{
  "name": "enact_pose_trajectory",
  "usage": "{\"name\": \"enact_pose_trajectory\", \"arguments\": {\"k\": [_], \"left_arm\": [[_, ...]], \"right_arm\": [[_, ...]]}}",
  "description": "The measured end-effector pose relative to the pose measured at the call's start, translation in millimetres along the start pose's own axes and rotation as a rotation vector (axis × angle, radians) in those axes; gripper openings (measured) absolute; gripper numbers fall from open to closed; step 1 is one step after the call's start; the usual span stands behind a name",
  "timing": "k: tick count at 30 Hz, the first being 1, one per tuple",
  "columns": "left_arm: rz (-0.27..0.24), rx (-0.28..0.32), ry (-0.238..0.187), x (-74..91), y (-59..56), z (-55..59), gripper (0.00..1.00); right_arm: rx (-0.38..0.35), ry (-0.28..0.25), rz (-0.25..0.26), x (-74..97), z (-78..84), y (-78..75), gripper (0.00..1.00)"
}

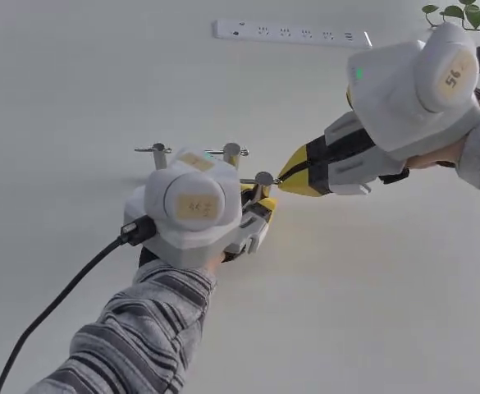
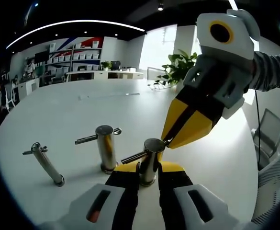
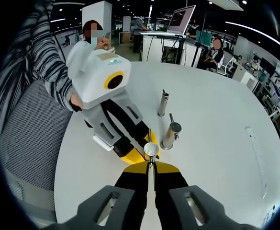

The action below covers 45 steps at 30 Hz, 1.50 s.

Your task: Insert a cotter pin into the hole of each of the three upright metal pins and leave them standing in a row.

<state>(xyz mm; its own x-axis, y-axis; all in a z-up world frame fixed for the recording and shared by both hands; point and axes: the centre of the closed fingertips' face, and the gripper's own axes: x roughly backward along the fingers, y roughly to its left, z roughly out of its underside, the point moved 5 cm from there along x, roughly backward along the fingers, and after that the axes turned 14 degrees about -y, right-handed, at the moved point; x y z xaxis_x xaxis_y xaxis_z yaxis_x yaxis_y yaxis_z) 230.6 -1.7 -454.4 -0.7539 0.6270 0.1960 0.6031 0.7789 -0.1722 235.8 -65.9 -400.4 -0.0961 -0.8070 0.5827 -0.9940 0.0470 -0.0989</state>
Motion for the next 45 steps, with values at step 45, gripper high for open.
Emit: {"name": "enact_pose_trajectory", "arguments": {"k": [45], "left_arm": [[-0.011, -0.022, 0.040, 55.4, 11.5, -19.6, 0.39]], "right_arm": [[-0.155, -0.065, 0.080, -28.3, -0.4, -3.3, 0.09]]}}
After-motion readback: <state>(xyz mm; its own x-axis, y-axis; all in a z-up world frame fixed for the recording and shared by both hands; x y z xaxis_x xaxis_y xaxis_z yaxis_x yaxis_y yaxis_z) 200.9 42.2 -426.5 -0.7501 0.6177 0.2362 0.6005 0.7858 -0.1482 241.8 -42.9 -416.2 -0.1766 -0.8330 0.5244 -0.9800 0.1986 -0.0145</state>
